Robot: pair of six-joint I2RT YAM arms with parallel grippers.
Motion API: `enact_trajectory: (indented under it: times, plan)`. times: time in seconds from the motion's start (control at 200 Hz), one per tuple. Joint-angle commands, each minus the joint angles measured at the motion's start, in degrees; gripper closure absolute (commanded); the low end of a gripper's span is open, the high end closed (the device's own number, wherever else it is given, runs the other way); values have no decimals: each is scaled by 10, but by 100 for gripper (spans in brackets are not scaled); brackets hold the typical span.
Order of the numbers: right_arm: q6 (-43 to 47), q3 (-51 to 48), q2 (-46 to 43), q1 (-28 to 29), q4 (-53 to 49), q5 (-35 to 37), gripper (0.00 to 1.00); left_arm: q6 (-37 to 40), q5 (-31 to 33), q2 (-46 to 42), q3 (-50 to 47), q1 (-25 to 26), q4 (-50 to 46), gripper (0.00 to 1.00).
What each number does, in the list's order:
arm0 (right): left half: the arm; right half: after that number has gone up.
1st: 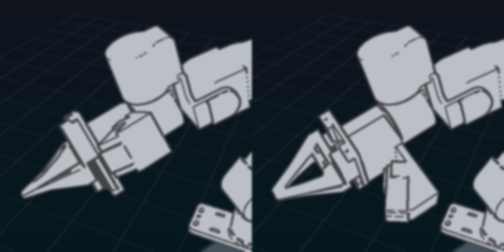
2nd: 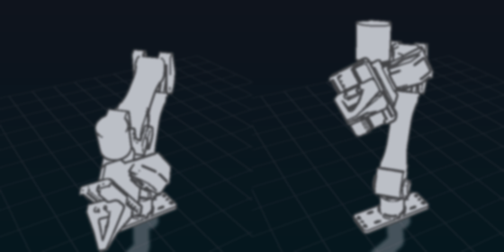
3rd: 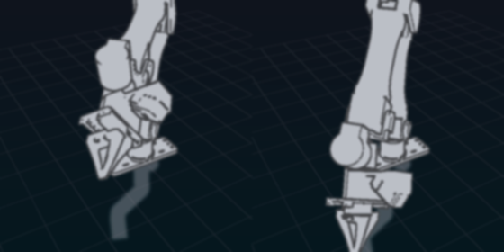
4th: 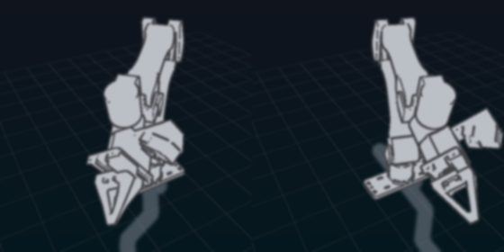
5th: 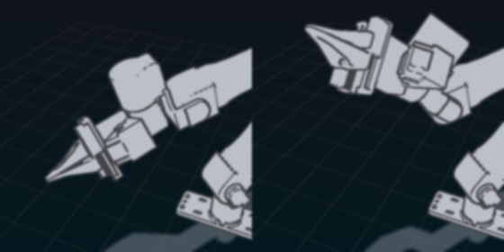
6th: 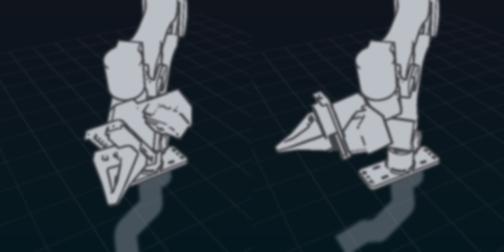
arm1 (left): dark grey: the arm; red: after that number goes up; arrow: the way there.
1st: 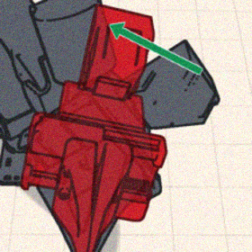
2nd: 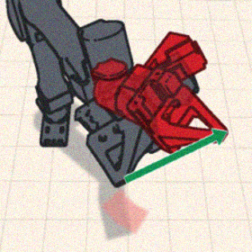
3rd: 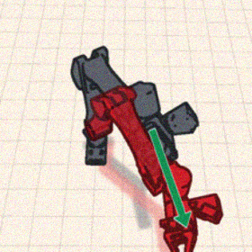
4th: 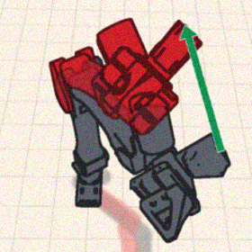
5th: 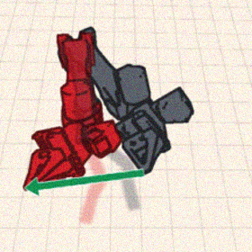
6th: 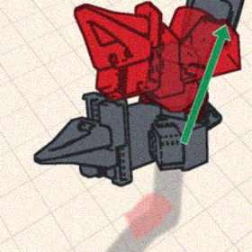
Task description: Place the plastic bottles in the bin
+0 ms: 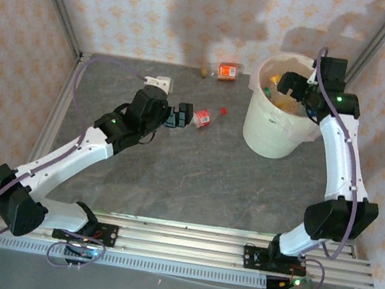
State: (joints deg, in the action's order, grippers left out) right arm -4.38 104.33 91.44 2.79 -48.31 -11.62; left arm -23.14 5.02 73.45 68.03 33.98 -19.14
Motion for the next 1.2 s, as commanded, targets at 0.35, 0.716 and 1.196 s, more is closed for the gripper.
enact_trajectory:
  times: [0.35, 0.716, 1.196]
  plan:
    - [71, -55, -96, 5, -36, 36, 1, -14, 32, 13, 0, -12, -19, 0]
    - [168, -38, -65, 27, -131, 174, 7, -21, 23, 32, 14, -15, -19, 0]
    - [127, 75, 30, 3, -44, 267, 27, -23, 32, 26, 9, -19, -26, 0]
